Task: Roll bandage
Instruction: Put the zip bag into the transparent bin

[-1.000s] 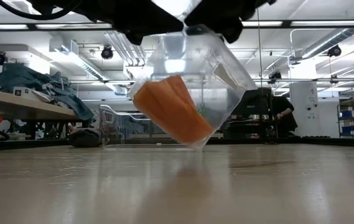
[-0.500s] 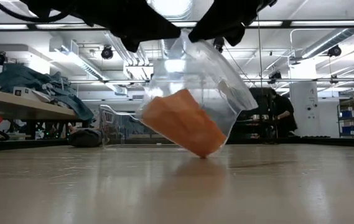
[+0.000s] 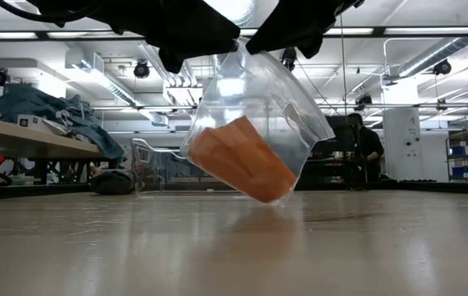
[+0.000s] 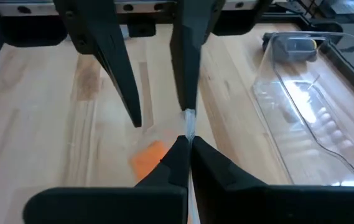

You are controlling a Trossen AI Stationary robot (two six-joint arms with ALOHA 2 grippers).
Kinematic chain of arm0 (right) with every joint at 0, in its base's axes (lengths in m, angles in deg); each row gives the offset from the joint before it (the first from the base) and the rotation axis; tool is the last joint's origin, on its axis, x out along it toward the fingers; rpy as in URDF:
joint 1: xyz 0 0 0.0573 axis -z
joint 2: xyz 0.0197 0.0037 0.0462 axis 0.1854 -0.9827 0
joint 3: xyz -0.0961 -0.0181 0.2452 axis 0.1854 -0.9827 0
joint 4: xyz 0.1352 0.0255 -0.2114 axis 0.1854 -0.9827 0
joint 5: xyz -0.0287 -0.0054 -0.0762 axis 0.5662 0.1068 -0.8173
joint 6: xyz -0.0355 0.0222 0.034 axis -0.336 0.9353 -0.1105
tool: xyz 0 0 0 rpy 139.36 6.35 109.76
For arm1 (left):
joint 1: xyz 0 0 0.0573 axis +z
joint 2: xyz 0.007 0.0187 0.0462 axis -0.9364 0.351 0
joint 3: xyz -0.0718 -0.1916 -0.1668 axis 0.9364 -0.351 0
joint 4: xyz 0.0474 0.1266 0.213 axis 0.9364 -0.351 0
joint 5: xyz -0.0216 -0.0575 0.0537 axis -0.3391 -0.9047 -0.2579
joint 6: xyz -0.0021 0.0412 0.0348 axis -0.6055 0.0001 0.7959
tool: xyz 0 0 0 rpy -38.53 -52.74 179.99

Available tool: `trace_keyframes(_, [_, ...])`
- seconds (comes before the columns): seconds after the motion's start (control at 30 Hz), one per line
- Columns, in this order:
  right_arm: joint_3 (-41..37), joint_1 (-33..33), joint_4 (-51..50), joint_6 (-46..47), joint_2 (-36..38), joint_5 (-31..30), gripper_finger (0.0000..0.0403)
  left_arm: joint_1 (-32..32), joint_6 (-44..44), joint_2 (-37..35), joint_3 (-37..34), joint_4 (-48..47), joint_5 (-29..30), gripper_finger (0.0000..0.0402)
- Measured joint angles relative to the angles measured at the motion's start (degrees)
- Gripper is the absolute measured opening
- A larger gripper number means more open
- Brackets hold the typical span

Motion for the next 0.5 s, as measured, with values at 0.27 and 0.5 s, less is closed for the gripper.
trace_keyframes(0.27, [0.0, -0.1, 5.3, -2.6, 0.0, 2.8, 0.0, 0.7, 0.7, 0.3, 0.0, 0.4, 0.3, 0.0167])
trace_keyframes(0.5, [0.0, -0.1, 5.5, -1.1, 0.0, 3.6, 0.0004, 0.5, 7.2, 0.3, 0.0, -0.5, -2.8, 0.0045])
